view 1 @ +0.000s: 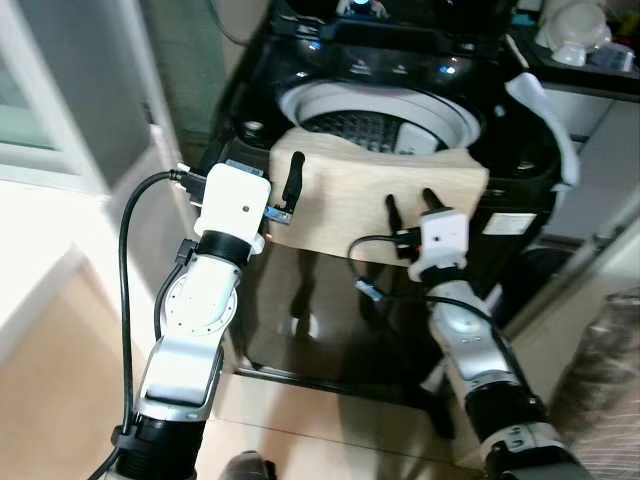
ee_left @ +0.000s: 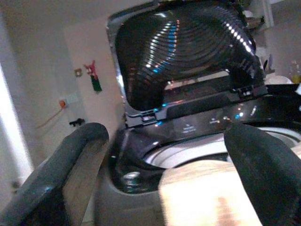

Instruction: Clothes washing

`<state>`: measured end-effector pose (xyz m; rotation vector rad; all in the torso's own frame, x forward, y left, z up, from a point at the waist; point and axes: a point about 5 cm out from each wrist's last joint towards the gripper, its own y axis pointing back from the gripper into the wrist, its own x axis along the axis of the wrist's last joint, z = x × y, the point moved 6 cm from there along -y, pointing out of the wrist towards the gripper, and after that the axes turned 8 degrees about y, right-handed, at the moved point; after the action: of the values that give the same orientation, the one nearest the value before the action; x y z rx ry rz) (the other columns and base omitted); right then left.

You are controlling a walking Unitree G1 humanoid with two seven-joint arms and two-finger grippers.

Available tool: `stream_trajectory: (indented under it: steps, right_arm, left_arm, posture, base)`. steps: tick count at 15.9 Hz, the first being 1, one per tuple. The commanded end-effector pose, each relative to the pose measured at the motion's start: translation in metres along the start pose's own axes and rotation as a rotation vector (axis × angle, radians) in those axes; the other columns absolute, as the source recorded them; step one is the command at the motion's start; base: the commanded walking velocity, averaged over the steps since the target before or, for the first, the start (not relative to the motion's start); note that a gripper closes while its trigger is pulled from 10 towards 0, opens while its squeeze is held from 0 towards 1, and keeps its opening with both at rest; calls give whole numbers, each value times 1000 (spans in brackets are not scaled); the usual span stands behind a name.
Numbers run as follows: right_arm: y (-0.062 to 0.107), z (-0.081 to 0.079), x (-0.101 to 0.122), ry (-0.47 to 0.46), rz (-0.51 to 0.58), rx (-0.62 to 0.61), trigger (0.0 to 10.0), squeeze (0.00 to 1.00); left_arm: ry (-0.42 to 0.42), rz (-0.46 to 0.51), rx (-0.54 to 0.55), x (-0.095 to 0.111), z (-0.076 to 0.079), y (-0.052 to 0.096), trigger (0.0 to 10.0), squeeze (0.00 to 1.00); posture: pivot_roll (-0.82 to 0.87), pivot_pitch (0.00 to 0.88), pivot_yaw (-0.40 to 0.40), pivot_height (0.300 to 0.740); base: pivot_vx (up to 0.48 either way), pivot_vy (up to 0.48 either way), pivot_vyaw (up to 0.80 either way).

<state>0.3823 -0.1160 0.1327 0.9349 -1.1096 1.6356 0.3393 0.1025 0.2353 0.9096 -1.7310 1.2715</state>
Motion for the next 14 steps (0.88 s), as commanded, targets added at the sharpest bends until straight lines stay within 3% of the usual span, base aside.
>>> stream_trajectory:
  steps: [1,5,12,14]
  right_arm:
    - [-1,1,3,-14,-9,-9,10000,0]
    - [-9,-6,13,-1,6,21,10000,0]
    - [-8,-3,2,2,-46,22,10000,0]
    - [-8,3,-10,-17,-102,-3,10000,0]
  left_arm:
    - [-12,-9,7,-4,-3,-1,10000,0]
    - [-52,-12,8,-4,-4,-2,10000,0]
    - [-51,-34,7,-10,-2,-1,10000,0]
    - [-63,-90,3,-25,-4,2,10000,0]
  posture:
    - [63,18,-7,740]
    - [72,22,-3,740]
    - [78,30,-10,740]
    - [78,30,-10,740]
  base:
    - [-300,379,0]
    - [0,0,-408]
    - [0,0,-542]
    - [0,0,-566]
